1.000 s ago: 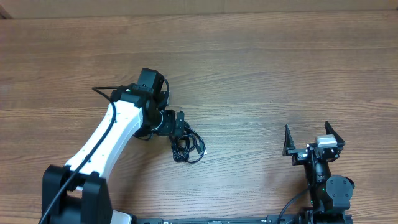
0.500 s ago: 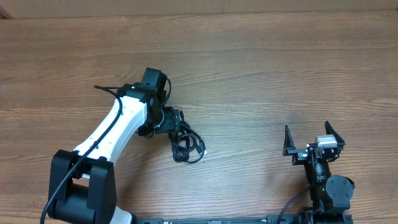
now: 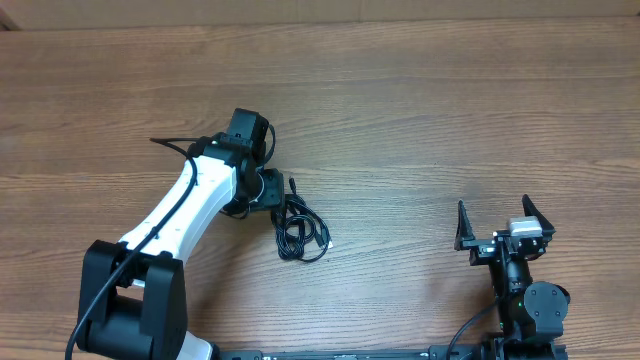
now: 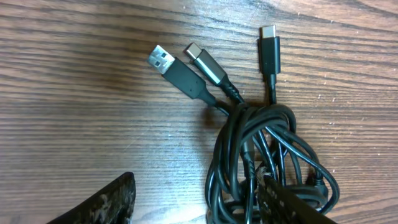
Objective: Untangle cables
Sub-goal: 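Move the left gripper forward over the black cable bundle, then grasp the black cable bundle with the left gripper and lift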
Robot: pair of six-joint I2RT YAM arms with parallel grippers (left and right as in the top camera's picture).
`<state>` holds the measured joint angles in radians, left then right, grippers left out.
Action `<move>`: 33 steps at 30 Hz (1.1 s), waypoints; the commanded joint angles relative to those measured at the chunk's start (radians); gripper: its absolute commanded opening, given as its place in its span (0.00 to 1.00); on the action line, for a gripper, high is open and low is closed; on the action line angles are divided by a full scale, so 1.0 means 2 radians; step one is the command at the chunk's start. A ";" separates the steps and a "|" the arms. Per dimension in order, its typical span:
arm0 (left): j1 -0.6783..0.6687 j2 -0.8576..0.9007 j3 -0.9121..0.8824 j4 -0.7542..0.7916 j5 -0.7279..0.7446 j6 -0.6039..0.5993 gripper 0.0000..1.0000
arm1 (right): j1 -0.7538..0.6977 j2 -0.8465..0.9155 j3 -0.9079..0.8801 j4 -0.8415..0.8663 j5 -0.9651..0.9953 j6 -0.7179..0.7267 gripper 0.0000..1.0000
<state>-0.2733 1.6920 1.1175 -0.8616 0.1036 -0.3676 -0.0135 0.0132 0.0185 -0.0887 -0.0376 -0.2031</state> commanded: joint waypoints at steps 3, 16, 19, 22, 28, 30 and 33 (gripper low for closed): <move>-0.002 0.004 -0.035 0.026 0.025 -0.004 0.63 | -0.002 -0.002 -0.005 0.003 -0.001 0.000 1.00; -0.003 0.005 -0.042 0.046 0.027 -0.011 0.45 | -0.002 -0.002 -0.005 0.004 -0.001 0.000 1.00; -0.006 0.006 -0.045 0.052 0.027 -0.011 0.46 | -0.002 -0.002 -0.005 0.004 -0.001 0.000 1.00; -0.009 0.017 -0.070 0.088 0.027 -0.020 0.44 | -0.002 -0.002 -0.005 0.003 -0.001 0.000 1.00; -0.009 0.020 -0.080 0.099 0.027 -0.020 0.23 | -0.002 -0.002 -0.005 0.003 -0.001 0.000 1.00; -0.009 0.020 -0.080 0.102 0.027 -0.020 0.08 | -0.002 -0.002 -0.005 0.003 -0.001 0.000 1.00; -0.009 0.020 -0.080 0.110 0.032 -0.020 0.04 | -0.002 -0.002 -0.005 0.004 -0.001 0.000 1.00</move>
<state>-0.2867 1.7218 0.9665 -0.6491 0.1574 -0.3996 -0.0132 0.0132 0.0185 -0.0887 -0.0376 -0.2031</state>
